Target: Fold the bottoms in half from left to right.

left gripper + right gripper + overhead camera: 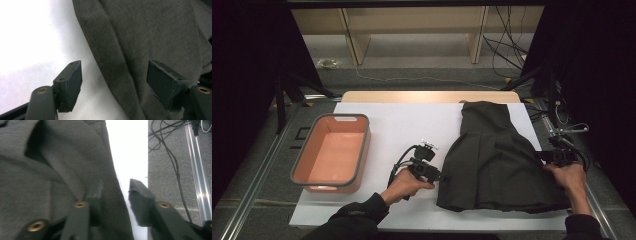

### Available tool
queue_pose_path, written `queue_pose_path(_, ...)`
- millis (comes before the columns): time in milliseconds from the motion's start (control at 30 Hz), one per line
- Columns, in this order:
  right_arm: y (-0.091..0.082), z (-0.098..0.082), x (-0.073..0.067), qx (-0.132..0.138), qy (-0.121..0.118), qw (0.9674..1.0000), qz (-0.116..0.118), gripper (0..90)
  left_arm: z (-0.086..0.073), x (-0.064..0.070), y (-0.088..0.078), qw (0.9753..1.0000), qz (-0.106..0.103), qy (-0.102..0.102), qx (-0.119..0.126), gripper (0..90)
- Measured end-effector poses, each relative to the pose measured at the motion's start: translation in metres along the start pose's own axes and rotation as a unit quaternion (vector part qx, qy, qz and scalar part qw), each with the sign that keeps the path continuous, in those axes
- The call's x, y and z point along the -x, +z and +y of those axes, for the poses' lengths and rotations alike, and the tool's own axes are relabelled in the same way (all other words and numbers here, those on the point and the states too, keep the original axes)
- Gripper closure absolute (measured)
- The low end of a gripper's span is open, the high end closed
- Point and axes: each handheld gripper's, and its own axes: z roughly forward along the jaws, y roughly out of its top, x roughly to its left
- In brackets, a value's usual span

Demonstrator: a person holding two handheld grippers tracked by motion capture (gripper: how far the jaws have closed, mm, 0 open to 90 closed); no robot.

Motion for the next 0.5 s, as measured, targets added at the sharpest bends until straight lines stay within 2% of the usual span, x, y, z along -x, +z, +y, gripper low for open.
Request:
queue_pose_path(33, -0.003, -0.001, 0.000, 0.003, 0.001, 1.0000, 0.002, 59.6, 0.000, 0.000, 0.000, 1.0000, 0.000, 0.000, 0.000, 27.2)
queue_pose_path(67, -0.005, -0.002, 0.000, 0.003, 0.003, 1.0000, 0.005, 57.1, 0.003, -0.002, 0.003, 1.0000, -0.002, -0.009, 0.001, 26.7)
queue_pose_path(100, -0.005, -0.002, 0.000, 0.003, 0.003, 1.0000, 0.005, 57.1, 0.003, -0.002, 0.003, 1.0000, -0.002, -0.009, 0.001, 26.2)
queue_pose_path(133, -0.009, -0.005, -0.001, 0.008, 0.002, 0.9999, 0.012, 52.7, 0.004, -0.003, 0.006, 0.9999, -0.004, -0.014, 0.001, 25.7)
queue_pose_path(200, -0.011, -0.006, -0.002, 0.008, 0.004, 0.9998, 0.017, 51.7, 0.006, -0.004, 0.010, 0.9998, -0.006, -0.018, -0.002, 25.6)
queue_pose_path(233, -0.014, -0.009, -0.003, 0.010, 0.004, 0.9996, 0.026, 50.6, 0.008, -0.004, 0.016, 0.9995, -0.011, -0.027, -0.007, 25.1)
queue_pose_path(300, -0.013, -0.013, -0.005, 0.002, -0.004, 0.9996, 0.028, 48.6, 0.008, -0.003, 0.021, 0.9992, -0.013, -0.036, -0.009, 24.6)
queue_pose_path(500, -0.013, -0.020, -0.007, -0.014, -0.007, 0.9993, 0.033, 44.7, 0.009, 0.003, 0.034, 0.9989, -0.017, -0.035, -0.027, 23.8)
